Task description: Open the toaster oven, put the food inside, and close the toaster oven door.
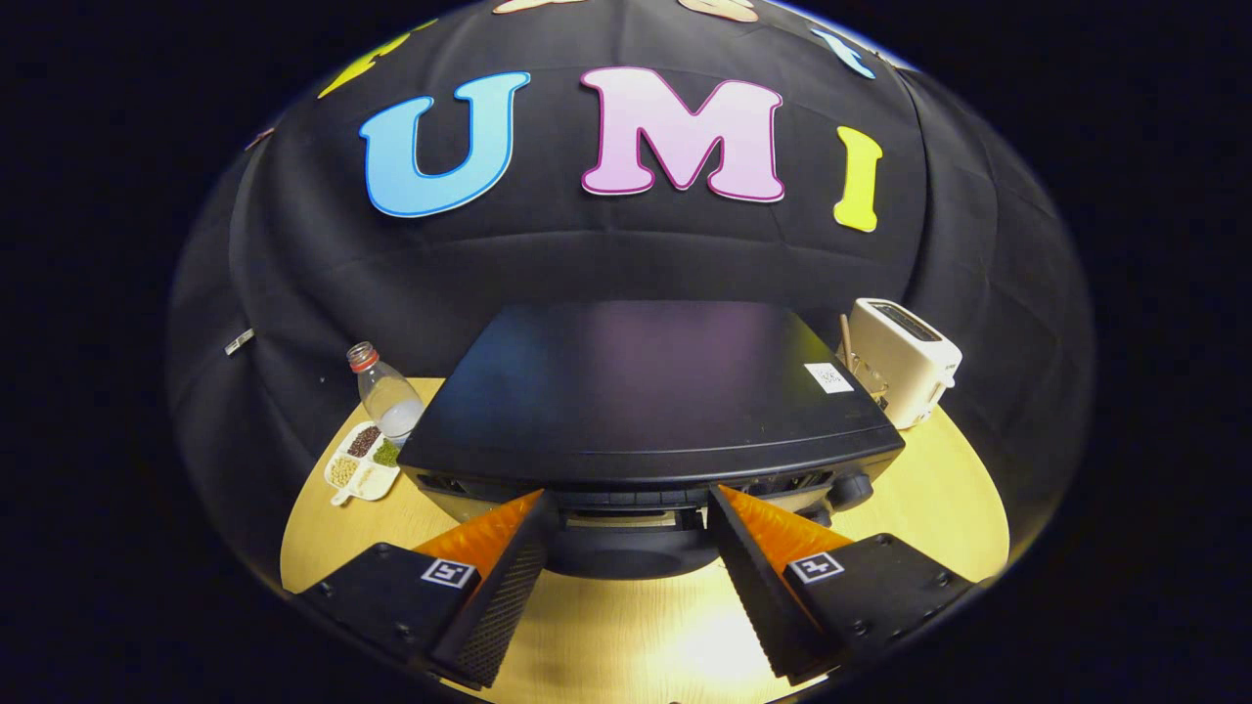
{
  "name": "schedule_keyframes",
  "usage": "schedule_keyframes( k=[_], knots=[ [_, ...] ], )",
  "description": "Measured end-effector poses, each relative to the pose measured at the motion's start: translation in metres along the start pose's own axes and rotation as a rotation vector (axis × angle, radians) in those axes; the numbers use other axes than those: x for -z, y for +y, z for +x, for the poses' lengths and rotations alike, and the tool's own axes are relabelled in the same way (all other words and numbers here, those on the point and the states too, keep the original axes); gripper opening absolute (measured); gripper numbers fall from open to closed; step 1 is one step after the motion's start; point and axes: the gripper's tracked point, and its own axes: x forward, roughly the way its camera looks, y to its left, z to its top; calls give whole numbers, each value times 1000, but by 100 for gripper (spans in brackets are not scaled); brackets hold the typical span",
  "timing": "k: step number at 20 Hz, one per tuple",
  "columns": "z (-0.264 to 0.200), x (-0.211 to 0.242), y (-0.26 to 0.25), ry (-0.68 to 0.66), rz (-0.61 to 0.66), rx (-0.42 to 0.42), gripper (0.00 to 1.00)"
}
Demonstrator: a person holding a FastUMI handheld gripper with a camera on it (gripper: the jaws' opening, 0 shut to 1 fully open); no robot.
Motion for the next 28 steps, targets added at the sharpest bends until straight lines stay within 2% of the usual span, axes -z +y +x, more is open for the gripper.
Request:
schedule_keyframes(
  k=[11,15,20,27,28],
  knots=[
    [-40,77,-7,150,17,4,99],
    [-48,123,-7,268,23,4,99],
    [-53,160,2,359,109,-25,99],
    [-66,143,-2,325,180,-60,98],
    [-66,138,-9,316,184,-54,91]
  ],
)
